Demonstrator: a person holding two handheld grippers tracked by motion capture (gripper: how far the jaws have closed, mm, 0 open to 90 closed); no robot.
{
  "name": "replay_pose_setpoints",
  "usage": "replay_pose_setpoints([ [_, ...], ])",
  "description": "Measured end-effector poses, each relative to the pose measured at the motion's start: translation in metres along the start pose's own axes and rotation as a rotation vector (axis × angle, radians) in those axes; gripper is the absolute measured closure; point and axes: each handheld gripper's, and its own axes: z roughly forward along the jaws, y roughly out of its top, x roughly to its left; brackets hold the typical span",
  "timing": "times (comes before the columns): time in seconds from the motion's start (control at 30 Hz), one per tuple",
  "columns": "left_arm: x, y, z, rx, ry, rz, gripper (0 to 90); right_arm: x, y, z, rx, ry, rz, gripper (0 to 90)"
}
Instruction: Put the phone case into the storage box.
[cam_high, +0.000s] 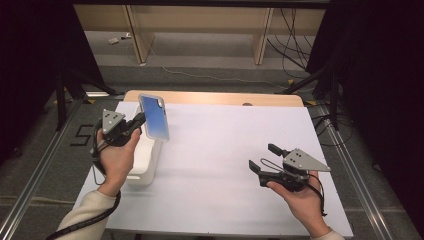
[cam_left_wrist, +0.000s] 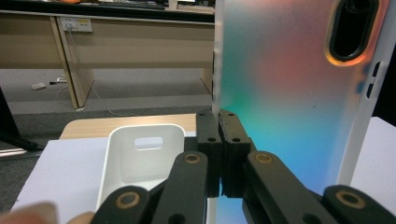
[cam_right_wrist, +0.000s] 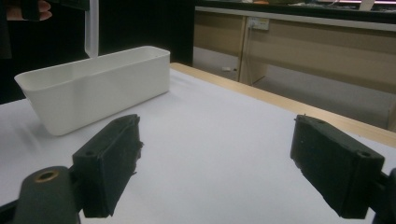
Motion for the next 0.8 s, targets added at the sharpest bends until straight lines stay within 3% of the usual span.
replay_pose_setpoints([
  [0.23, 0.003, 0.001, 0.000, -0.003, 0.010, 0.003, 88.3, -0.002, -0.002, -0.004, -0.018, -0.003, 0.008, 17.1],
  [0.33, 0.004, 0.002, 0.000, -0.002, 0.012, 0.005, 88.3, -0.003, -0.003, -0.007, 0.004, -0.013, 0.001, 17.1],
  [0.8, 0.009, 0.001, 0.001, 0.001, 0.026, -0.002, 88.2, -0.007, -0.008, -0.012, 0.007, -0.022, 0.014, 16.7],
])
